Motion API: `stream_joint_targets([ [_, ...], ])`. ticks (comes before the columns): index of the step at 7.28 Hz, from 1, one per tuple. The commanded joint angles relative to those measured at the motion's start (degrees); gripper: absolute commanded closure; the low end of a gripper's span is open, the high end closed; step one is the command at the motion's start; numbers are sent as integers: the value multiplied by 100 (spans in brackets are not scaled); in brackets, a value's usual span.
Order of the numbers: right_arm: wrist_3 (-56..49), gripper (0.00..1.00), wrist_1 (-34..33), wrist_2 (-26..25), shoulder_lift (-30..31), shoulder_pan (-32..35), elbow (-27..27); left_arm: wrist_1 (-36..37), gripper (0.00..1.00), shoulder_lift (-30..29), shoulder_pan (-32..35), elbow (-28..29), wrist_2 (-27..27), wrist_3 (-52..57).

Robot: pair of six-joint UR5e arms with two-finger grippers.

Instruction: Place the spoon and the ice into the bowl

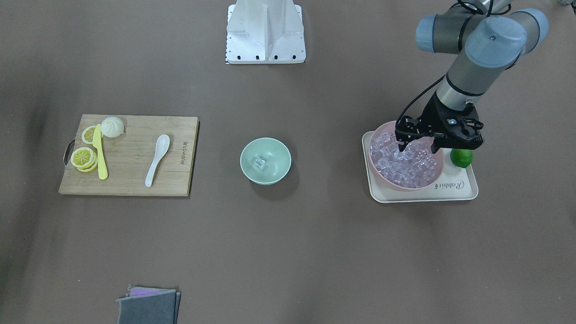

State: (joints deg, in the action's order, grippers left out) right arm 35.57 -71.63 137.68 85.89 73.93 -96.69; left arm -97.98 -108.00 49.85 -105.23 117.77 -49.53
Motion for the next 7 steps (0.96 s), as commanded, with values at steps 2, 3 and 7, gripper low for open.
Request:
stream_joint_targets([
  [2,362,0,0,-232,-187,-397,1,-1,19,-11,-273,117,-322,-22],
  [3,363,0,0,-233,-187,-397,1,-1,21,-28,-370,143,-377,4],
  [7,336,0,9,-328,-196,-528,-8,-54,24,-19,-388,178,-779,827],
])
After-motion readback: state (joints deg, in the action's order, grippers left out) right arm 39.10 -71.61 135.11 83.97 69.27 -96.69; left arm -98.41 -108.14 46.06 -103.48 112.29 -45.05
